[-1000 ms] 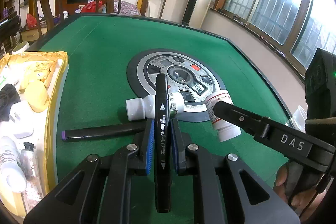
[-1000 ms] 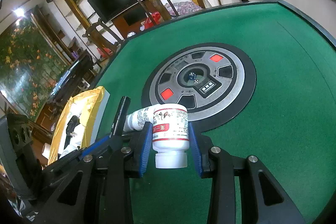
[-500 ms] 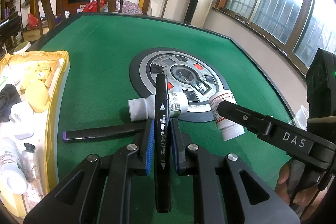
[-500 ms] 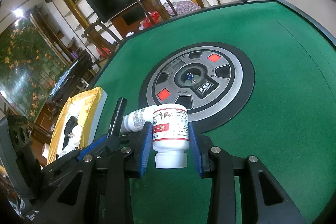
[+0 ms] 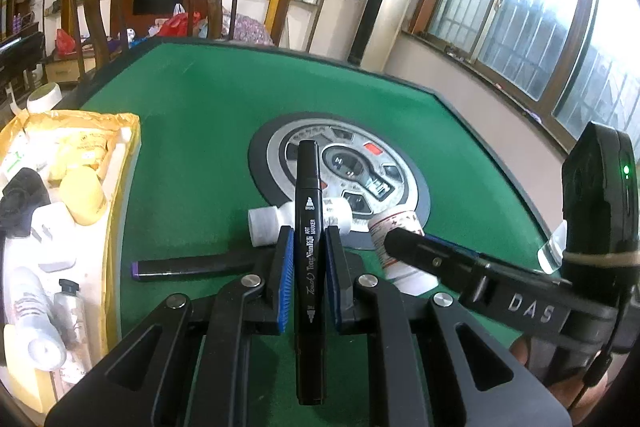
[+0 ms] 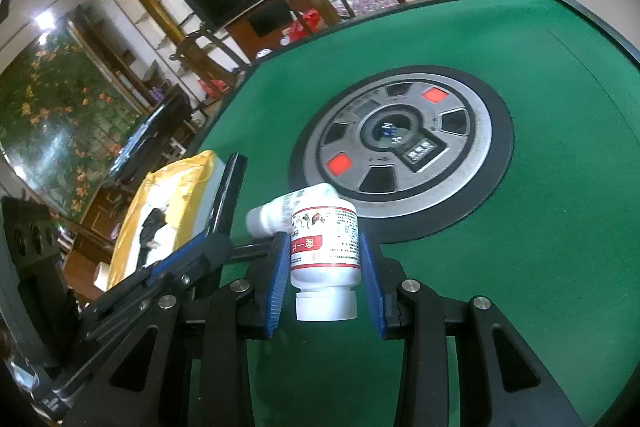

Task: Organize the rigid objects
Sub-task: 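Lift the marker with the left tool while the right tool lifts the bottle toward the tray, then carry the black marker in the left tool while the right tool carries the bottle over the tray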

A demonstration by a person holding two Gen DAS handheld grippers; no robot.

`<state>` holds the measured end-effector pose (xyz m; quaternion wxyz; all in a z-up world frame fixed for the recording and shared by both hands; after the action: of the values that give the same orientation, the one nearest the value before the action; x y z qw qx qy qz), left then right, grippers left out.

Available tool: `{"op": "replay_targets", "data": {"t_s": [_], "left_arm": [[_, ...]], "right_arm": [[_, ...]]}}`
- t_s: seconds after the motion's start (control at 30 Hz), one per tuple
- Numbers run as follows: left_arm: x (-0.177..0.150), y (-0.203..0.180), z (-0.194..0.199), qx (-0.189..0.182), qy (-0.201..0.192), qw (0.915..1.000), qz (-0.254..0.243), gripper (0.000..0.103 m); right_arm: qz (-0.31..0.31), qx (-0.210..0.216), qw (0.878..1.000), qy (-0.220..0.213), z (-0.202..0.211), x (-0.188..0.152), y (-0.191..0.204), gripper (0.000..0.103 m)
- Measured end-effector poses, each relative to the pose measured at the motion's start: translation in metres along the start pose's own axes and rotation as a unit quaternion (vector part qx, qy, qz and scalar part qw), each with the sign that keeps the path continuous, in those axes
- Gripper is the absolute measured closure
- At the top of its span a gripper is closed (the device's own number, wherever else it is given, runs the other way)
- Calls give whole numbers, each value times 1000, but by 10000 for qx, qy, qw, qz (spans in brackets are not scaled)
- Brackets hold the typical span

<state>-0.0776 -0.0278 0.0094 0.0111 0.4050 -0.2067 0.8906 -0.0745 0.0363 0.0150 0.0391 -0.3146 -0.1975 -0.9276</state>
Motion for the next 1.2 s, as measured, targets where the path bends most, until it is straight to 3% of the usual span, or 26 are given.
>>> {"op": "replay_targets", "data": {"t_s": [0.33,0.57,0.67,0.83,1.07,1.2], "left_arm": [[1,2,11,-87,-145,9998,72,91],[7,31,76,-5,-629,9976,275,91],[9,57,107,74,-701,9966,429,91],[7,109,137,542,-779,9935,626,91],[-3,174,133,934,-536,9889,1024,91],[-10,194,127,877,-470,9871,1256,90]], "right_arm": [[121,-97,9998,-106,1,-3,8,72],[324,155,9991,-203,9,-6,32,72],[486,284,9984,-109,7,-12,53,72],[877,532,9947,56,1,-24,103,71],[1444,653,9871,216,-27,-21,175,71],[1559,706,9848,308,-45,-20,205,71]]}}
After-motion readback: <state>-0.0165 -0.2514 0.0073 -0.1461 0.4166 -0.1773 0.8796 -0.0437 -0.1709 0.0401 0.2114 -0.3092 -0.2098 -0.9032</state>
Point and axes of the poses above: each gripper's, at about its wrist camera, not at the fingertips, and z roughly against the way its jaws point, y to its left, x to its top, the point moved 6 cm from there along -z, roughly the way its jaws point, and after that the axes turned 9 degrees about -x, right-handed, at the moved point
